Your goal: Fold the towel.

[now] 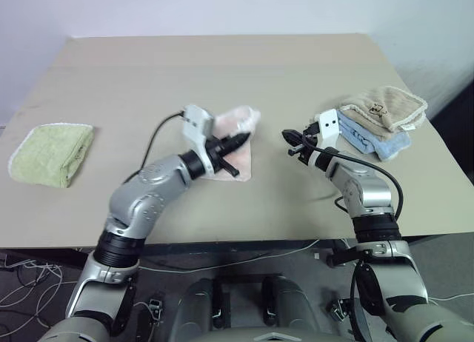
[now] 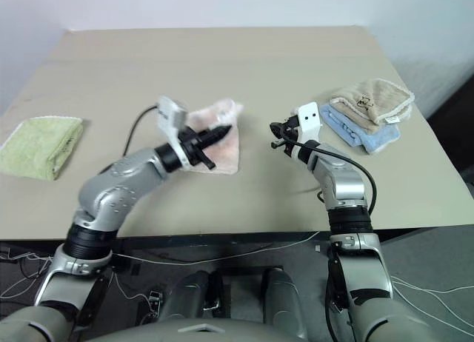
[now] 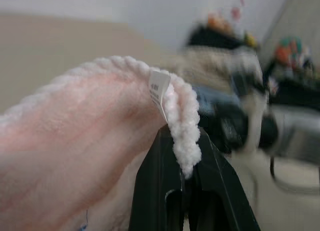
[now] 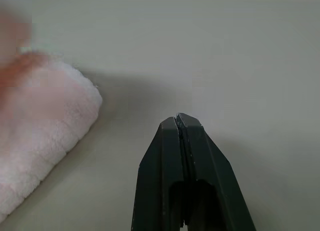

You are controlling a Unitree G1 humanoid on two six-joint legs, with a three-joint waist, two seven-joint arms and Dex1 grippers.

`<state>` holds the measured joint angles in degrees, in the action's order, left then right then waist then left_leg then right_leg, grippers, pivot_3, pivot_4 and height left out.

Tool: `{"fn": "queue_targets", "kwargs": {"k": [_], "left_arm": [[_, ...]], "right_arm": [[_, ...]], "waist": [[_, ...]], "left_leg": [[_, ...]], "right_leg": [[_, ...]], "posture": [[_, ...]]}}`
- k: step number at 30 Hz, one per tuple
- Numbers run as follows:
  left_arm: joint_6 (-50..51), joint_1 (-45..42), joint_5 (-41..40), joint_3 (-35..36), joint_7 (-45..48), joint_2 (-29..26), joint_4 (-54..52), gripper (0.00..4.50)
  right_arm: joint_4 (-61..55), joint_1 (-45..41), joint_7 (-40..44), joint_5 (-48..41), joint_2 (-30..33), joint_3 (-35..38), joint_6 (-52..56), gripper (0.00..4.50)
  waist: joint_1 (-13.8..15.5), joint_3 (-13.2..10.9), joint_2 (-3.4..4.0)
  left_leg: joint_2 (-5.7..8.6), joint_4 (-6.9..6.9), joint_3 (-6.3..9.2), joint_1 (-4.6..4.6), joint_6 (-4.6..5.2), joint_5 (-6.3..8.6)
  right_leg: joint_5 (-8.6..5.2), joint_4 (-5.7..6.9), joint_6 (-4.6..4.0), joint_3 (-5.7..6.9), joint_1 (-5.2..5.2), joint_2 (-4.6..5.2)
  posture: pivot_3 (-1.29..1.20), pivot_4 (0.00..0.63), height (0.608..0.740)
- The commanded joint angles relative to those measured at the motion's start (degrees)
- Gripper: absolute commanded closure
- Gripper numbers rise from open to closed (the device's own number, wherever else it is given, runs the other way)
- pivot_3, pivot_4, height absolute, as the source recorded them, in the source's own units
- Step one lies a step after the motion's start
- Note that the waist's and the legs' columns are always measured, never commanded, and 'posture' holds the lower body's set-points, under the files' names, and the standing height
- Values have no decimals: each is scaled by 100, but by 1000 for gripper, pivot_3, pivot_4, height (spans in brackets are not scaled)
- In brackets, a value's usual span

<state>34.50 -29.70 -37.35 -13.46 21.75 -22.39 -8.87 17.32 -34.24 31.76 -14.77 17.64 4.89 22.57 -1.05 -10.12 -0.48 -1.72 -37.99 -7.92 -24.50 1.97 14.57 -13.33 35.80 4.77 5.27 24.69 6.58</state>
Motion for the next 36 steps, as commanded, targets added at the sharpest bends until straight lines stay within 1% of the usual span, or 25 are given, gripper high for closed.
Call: {"fn": "queue_targets", "kwargs": {"k": [1,5,7,9,11,12,15,17,20,21,23,25,28,31,36], "left_arm": [[-20,-34,508,-248,329,-16,74,4465],[187,51,487,-43,469,119,108,3478],[243,100,467,71,534,129,50,2763],[363,168,252,323,590,167,-82,2106],[506,243,-39,669,622,202,-256,1392],[575,299,-261,931,610,225,-357,1104],[628,468,-907,1820,440,342,-561,1104],[611,540,-959,2099,324,342,-599,1104],[252,702,-449,2214,274,168,-451,1750],[133,747,-236,2201,257,99,-330,2048],[-41,794,47,2135,276,28,-153,2718],[-217,808,294,2031,368,15,-1,3485],[-420,758,614,1840,528,45,284,4483],[-538,662,955,1593,637,45,617,4483],[-669,587,1731,997,768,-59,1207,4483]], "right_arm": [[-390,21,-61,-93,69,135,-35,4500],[-449,44,-85,-102,97,139,-9,4500],[-455,25,-96,-91,91,119,-12,4500],[-454,-18,-99,-90,76,100,-17,4500],[-453,-67,-98,-84,66,75,-26,4500],[-472,-90,-87,-87,63,61,-27,4500],[-619,-135,32,-186,45,25,40,4500],[-716,-143,92,-265,23,22,119,4500],[-1001,-132,203,-387,-61,-116,279,4500],[-1134,-126,258,-435,-112,-198,342,4500],[-1342,-114,339,-502,-203,-327,450,4500],[-1466,-113,422,-522,-301,-508,496,4500],[-1390,-125,517,-330,-423,-881,351,4500],[-1081,-123,588,-81,-494,-1232,181,4500],[-199,-131,562,410,-580,-1638,-65,4500]], "waist": [[3,-2,2],[10,-3,2],[11,-3,2],[10,-3,2],[9,-3,2],[9,-3,2],[5,-3,2],[7,-3,2],[9,-3,2],[8,-3,2],[15,-3,2],[22,-3,1],[31,-3,1],[28,-3,1],[20,-3,1]], "left_leg": [[-1,0,0,-2,0,0],[-1,-1,1,-4,1,0],[-1,-1,1,-4,2,0],[0,-2,1,-4,2,0],[0,-1,2,-4,3,1],[-1,-1,2,-4,3,0],[-1,-2,3,-4,3,0],[-1,-2,4,-4,2,0],[0,-3,3,-2,3,0],[1,-3,3,-1,3,0],[1,-3,3,-2,3,0],[1,-3,3,-2,3,1],[3,-3,3,-2,6,3],[3,-3,4,-3,5,3],[3,-3,3,-3,5,3]], "right_leg": [[0,0,0,0,2,0],[0,0,0,-2,4,3],[0,1,0,-2,4,5],[0,1,0,-2,4,6],[0,1,0,-2,4,6],[0,2,0,-2,4,7],[0,4,0,-3,4,9],[0,4,0,-3,4,8],[0,6,1,-2,1,8],[0,6,1,-2,1,8],[0,6,1,-1,1,6],[0,6,0,0,1,6],[0,5,0,0,1,10],[0,5,-1,1,2,11],[0,5,-1,1,3,11]], "posture": [[0,150,740],[0,150,740],[0,150,740],[0,150,740],[0,150,740],[0,150,740],[0,150,740],[0,150,740],[0,150,740],[0,150,740],[0,150,740],[0,150,740],[0,150,740],[0,150,740],[0,150,740]]}}
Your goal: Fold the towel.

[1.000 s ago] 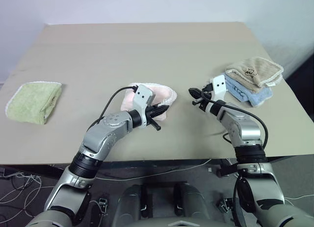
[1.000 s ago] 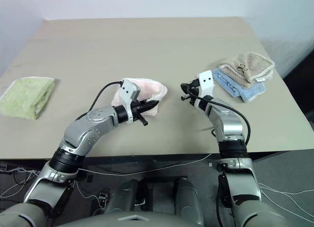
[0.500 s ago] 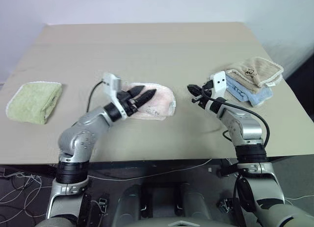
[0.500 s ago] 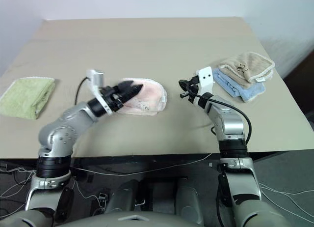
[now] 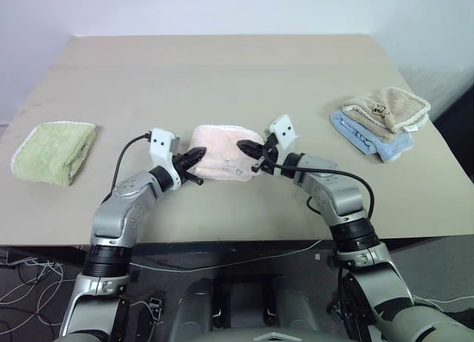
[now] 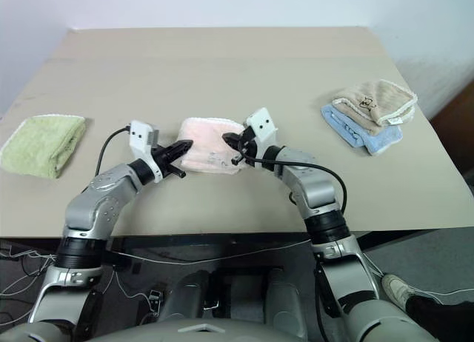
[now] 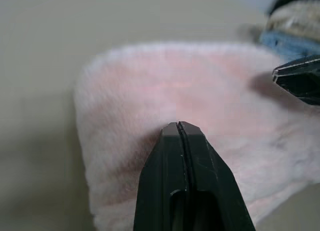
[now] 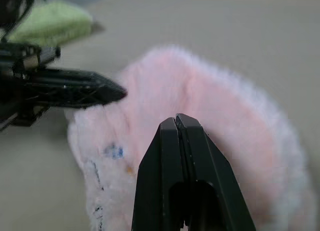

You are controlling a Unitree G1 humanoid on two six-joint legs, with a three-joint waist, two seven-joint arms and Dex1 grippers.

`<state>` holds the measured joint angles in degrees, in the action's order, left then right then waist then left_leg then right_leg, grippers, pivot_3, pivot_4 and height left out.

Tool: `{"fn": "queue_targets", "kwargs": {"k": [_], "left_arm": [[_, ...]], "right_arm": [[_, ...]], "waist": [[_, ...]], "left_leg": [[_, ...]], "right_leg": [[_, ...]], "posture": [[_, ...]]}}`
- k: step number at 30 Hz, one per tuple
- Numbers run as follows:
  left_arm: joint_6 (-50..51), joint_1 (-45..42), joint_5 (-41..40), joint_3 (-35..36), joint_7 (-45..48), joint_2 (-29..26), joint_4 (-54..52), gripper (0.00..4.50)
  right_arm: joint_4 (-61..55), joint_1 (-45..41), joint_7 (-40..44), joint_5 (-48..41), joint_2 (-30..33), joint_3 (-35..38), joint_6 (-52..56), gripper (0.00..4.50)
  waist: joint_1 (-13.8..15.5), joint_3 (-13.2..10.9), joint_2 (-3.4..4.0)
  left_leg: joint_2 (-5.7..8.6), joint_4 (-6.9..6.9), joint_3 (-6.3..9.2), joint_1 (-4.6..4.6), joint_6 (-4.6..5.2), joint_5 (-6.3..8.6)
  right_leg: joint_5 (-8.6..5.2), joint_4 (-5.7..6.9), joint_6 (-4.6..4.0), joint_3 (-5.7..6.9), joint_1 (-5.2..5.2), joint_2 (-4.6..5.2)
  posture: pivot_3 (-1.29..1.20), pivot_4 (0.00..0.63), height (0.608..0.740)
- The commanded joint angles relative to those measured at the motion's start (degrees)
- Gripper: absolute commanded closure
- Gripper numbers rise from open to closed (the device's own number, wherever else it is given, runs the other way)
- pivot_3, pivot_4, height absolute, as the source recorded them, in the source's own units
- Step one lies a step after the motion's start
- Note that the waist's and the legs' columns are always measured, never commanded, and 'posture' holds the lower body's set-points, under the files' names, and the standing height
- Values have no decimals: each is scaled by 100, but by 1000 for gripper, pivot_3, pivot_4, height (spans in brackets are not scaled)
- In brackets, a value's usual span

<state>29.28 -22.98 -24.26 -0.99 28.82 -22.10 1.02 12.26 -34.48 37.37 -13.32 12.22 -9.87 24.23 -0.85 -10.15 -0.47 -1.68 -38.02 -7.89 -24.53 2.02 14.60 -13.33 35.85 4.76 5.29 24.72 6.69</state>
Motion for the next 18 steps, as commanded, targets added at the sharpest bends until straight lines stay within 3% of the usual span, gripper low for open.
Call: {"fn": "queue_targets", "kwargs": {"k": [1,4,8,14,18], "left_arm": [[-203,-81,590,-347,67,-122,313,4483],[-368,5,863,-460,121,-165,411,4483],[-310,46,399,49,143,48,149,4483],[574,-334,-1776,2051,-659,583,-477,4483],[1657,-303,-2716,2736,-1236,509,-270,3622]], "right_arm": [[432,-102,-10,357,-43,-220,-285,4500],[579,-47,2,484,-60,-282,-404,4500],[294,42,91,348,-63,-119,-548,4500],[-733,150,360,-266,246,484,-414,4500],[-976,252,357,-389,527,788,-330,4500]], "waist": [[-6,0,0],[-13,6,1],[-15,6,1],[-9,-5,-10],[-9,-4,-9]], "left_leg": [[0,0,0,0,0,0],[-1,0,0,3,-1,0],[-3,0,1,9,-1,1],[-5,-6,8,-9,-1,0],[-2,-6,8,4,1,1]], "right_leg": [[0,0,0,0,0,0],[0,1,0,0,-1,0],[0,2,-1,0,-4,5],[1,6,0,-2,8,16],[1,5,2,0,-7,8]], "posture": [[0,150,740],[0,150,740],[0,150,740],[0,150,740],[0,150,740]]}}
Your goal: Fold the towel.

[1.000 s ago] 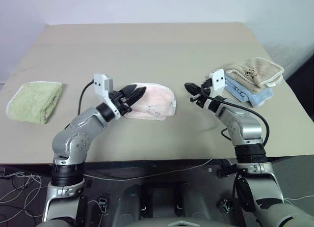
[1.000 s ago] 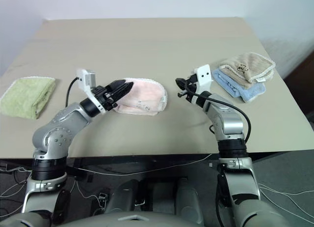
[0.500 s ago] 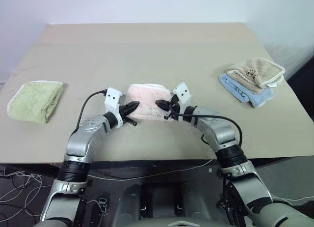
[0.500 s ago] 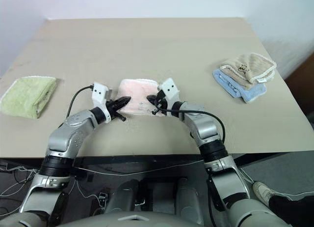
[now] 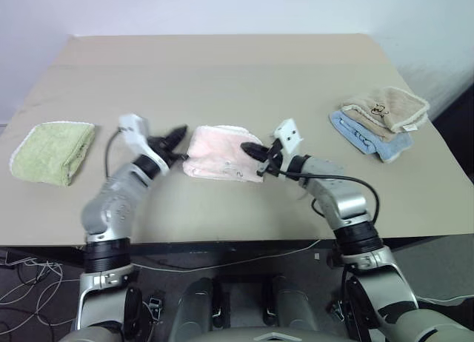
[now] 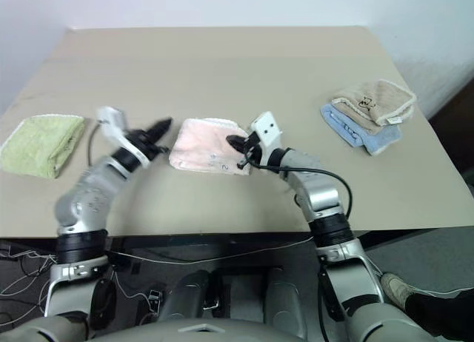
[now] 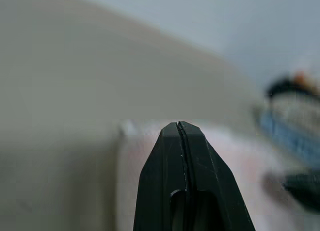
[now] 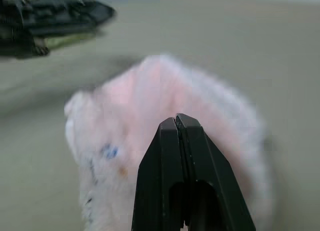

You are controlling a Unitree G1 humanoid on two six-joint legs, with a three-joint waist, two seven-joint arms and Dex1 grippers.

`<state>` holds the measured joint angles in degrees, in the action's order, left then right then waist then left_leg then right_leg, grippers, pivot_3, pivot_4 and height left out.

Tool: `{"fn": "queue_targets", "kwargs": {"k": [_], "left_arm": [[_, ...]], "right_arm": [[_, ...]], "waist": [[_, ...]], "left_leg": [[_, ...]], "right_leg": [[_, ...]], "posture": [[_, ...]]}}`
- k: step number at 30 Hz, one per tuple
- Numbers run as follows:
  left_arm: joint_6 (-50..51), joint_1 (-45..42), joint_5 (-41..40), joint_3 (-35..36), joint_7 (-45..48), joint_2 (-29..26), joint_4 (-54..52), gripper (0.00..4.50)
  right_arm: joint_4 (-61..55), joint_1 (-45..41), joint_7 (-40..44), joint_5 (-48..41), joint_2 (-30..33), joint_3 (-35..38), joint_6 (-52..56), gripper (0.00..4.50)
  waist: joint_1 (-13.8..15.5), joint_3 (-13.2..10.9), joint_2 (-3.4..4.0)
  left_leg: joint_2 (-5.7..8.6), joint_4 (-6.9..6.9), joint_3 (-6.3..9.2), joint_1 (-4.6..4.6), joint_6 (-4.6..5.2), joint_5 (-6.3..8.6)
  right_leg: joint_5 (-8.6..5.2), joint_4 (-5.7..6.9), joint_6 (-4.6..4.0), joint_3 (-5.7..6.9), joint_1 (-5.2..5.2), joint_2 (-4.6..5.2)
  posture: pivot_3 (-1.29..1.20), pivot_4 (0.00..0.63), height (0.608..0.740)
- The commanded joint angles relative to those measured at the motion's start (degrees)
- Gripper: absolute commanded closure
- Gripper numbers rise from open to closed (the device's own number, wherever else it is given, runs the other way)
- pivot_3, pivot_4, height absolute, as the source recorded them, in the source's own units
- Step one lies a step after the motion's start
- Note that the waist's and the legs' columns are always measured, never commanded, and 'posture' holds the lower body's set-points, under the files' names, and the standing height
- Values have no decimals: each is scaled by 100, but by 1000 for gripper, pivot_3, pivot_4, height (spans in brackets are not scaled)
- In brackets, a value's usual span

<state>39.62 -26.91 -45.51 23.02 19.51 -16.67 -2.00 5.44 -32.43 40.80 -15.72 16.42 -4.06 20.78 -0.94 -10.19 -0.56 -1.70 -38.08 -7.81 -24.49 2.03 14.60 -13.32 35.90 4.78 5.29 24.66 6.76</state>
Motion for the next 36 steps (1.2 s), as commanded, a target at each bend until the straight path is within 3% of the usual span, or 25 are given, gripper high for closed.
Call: {"fn": "queue_targets", "kwargs": {"k": [1,10,11,26,30,36], "left_arm": [[839,114,-723,388,-441,-25,65,3278],[1952,127,-1461,473,-1381,490,470,188],[2036,129,-1471,449,-1476,531,486,14],[2972,384,-2480,211,-2357,1222,-33,14],[2947,436,-2553,231,-2488,1225,-8,900],[2831,480,-2602,265,-2559,1273,13,2945]], "right_arm": [[-296,59,-5,-148,150,244,19,4500],[-270,92,-113,-115,230,317,-26,4500],[-274,93,-126,-116,229,319,-32,4500],[-284,90,-233,-144,232,331,-56,4500],[-262,83,-235,-140,224,321,-69,4500],[-229,46,-258,-135,209,331,-88,4500]], "waist": [[6,0,0],[10,-2,-4],[9,-1,-4],[43,0,-5],[43,0,-5],[32,0,-5]], "left_leg": [[1,0,0,1,1,0],[3,-2,0,0,-1,-1],[3,-2,0,0,-1,-2],[12,-4,5,3,1,0],[12,-4,5,3,1,0],[11,-4,5,3,1,0]], "right_leg": [[0,0,0,0,-1,0],[-1,1,1,2,-2,-5],[-1,2,1,2,-1,-5],[-1,0,1,3,-10,4],[-1,-1,1,3,-10,3],[-1,-1,0,3,-10,2]], "posture": [[0,150,740],[0,150,740],[0,150,740],[0,150,740],[0,150,740],[0,150,740]]}}
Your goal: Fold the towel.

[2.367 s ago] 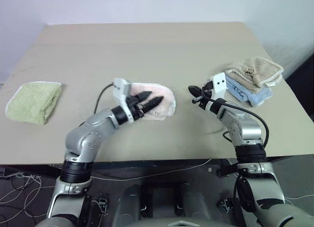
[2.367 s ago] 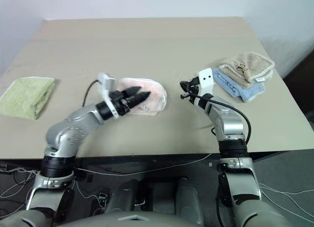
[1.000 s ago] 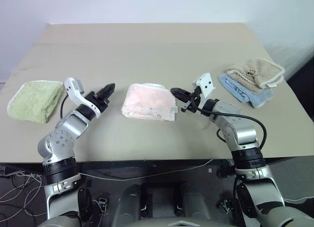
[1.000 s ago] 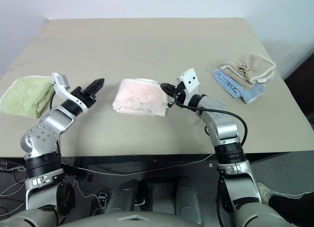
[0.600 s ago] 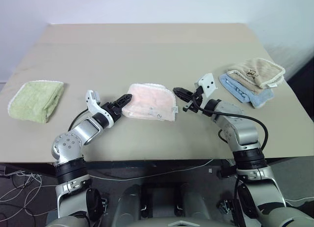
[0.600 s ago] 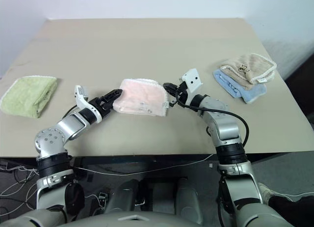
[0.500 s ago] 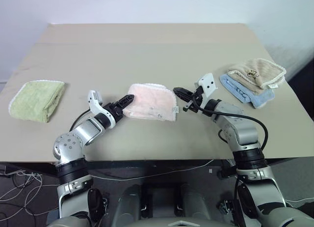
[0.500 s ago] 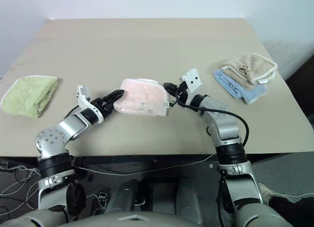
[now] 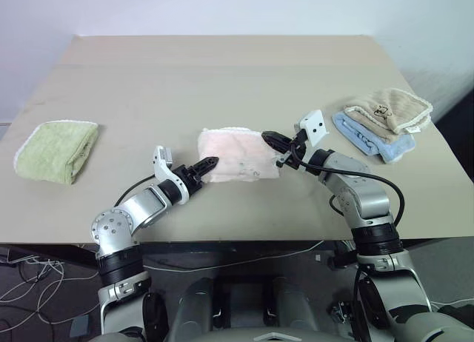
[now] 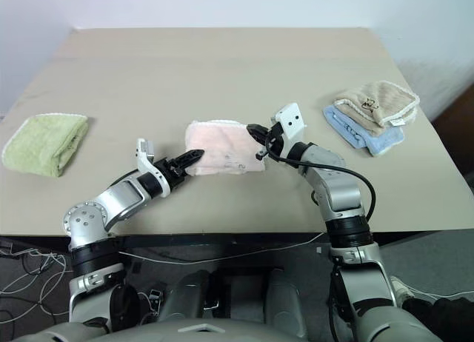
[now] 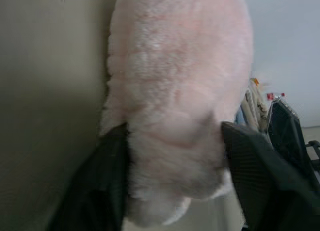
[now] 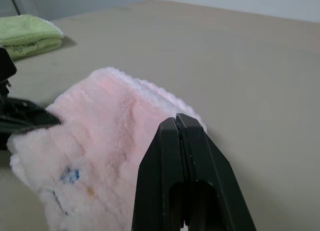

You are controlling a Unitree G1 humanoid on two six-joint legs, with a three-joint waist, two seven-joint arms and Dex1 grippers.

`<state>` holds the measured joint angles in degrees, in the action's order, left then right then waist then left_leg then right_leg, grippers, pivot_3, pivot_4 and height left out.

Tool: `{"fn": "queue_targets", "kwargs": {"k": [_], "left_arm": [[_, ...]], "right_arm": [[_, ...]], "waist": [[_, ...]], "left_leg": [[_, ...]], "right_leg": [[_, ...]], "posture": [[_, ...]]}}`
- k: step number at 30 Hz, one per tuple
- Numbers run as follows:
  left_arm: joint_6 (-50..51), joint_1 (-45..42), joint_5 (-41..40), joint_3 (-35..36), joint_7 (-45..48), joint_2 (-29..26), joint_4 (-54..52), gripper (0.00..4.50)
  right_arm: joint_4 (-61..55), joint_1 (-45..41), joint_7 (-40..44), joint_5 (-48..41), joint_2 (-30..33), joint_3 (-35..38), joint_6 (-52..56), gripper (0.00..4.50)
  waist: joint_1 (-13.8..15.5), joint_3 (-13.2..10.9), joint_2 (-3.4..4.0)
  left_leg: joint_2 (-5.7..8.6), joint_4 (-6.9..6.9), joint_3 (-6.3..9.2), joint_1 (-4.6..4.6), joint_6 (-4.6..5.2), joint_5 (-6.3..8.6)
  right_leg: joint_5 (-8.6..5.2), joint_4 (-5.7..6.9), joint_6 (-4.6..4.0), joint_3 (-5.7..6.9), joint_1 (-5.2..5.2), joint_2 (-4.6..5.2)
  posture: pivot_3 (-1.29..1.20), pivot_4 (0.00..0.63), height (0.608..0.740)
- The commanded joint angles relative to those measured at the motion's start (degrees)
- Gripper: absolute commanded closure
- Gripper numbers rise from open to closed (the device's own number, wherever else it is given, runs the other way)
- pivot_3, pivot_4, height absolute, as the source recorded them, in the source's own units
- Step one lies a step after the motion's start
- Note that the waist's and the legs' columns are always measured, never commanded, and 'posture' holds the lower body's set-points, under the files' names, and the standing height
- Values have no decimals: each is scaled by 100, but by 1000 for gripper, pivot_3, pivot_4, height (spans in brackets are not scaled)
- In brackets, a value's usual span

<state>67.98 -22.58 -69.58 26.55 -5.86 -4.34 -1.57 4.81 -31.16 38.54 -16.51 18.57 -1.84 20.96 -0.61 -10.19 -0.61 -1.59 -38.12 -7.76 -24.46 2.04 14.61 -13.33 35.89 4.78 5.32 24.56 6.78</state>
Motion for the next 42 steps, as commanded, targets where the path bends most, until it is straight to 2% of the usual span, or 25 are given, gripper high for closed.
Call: {"fn": "queue_targets", "kwargs": {"k": [1,4,5,10,16,20,24,26,28,31,34,38,42], "left_arm": [[-18,52,-200,-90,-35,52,-38,3293],[-105,77,-261,-77,-99,120,-47,4300],[-141,87,-292,-79,-119,141,-51,4442],[-349,60,-430,-87,-211,210,-101,4442],[-1278,-796,-353,384,-100,-158,228,4442],[-2097,-1506,-228,939,166,-903,730,4442],[-2988,-1931,10,1591,499,-1907,1326,4442],[-3435,-1851,173,1996,569,-2419,1679,4442],[-3716,-1744,232,2251,552,-2653,1892,4442],[-3783,-1083,298,2511,367,-2626,1788,4442],[-3680,-419,214,2544,151,-2335,1404,4442],[-3707,42,-99,2680,-80,-1910,938,3308],[-3750,350,-506,2773,-229,-1542,542,1990]], "right_arm": [[-154,-92,-41,-55,-7,118,-115,4500],[-85,-161,-109,-63,-22,186,-171,4500],[-56,-189,-146,-63,-30,217,-197,4500],[247,-485,-656,-90,-161,610,-454,4500],[689,-831,-1114,-99,-235,1021,-801,4500],[767,-837,-1166,-82,-236,1021,-863,4500],[729,-783,-1176,-89,-245,987,-872,4500],[703,-756,-1179,-97,-249,984,-863,4500],[682,-738,-1179,-103,-250,983,-855,4500],[670,-714,-1173,-110,-251,979,-840,4500],[738,-734,-1132,-111,-253,962,-850,4500],[829,-804,-1060,-101,-273,913,-853,4500],[917,-858,-983,-95,-299,866,-845,4500]], "waist": [[-2,0,0],[2,0,0],[3,0,0],[4,0,0],[-4,-2,-2],[-53,-5,-2],[-73,-6,-1],[-79,-6,0],[-71,-6,0],[-28,-5,1],[-8,-6,-2],[2,-25,-65],[-44,-25,-62]], "left_leg": [[0,0,0,0,0,0],[0,0,0,0,0,0],[0,0,0,0,0,0],[0,0,1,0,0,0],[0,-1,1,-2,0,0],[-5,1,-2,-1,-2,-2],[-11,5,-7,-3,-6,-4],[-12,6,-11,-3,-7,-4],[-13,8,-11,-3,-7,-4],[-8,8,-9,-3,-7,-4],[-2,7,-8,0,-4,-1],[-3,4,5,-3,-24,6],[-4,8,4,-2,-26,8]], "right_leg": [[0,0,0,0,0,0],[0,0,0,0,0,0],[0,0,0,0,0,0],[0,0,0,0,0,1],[1,0,-1,2,1,0],[0,-1,-1,2,3,-6],[0,-3,-1,1,8,-15],[0,-4,0,-1,9,-17],[0,-5,0,-1,10,-17],[0,-5,0,-1,8,-10],[1,-5,0,-1,3,0],[1,1,-1,6,4,3],[2,-2,-3,4,5,5]], "posture": [[0,150,740],[0,150,740],[0,150,740],[0,150,740],[0,150,740],[0,150,740],[0,150,740],[0,150,740],[0,150,740],[0,150,740],[0,150,740],[0,150,740],[0,150,740]]}}
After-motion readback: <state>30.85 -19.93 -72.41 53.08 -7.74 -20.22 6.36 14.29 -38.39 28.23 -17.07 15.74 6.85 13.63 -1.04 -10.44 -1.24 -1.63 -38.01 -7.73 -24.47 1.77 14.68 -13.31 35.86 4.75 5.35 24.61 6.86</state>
